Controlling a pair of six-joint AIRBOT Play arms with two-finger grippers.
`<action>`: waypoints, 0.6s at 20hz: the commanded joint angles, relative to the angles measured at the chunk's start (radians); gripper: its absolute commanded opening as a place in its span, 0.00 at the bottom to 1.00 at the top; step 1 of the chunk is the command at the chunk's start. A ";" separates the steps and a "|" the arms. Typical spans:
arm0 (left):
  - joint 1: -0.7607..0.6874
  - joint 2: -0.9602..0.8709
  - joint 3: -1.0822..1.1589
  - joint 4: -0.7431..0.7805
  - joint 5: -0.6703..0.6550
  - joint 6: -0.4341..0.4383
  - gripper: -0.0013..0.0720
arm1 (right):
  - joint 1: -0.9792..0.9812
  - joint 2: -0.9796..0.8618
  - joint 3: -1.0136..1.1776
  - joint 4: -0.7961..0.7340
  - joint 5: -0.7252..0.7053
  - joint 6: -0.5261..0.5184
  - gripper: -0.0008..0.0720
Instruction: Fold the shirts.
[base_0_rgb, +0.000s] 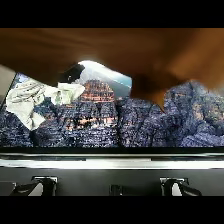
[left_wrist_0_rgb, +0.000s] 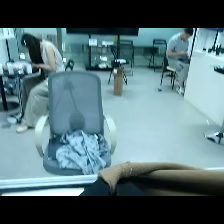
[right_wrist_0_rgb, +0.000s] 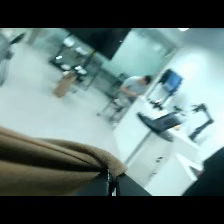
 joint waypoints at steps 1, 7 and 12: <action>0.000 0.085 -0.005 0.039 0.014 0.001 0.06 | 0.001 0.101 0.014 -0.124 0.044 0.044 0.07; 0.000 0.026 -0.088 0.041 -0.121 0.002 0.06 | 0.001 -0.005 0.014 -0.126 0.307 0.059 0.07; 0.000 -0.163 -0.459 0.041 -0.167 0.016 0.06 | 0.013 -0.445 -0.017 -0.040 0.704 0.055 0.07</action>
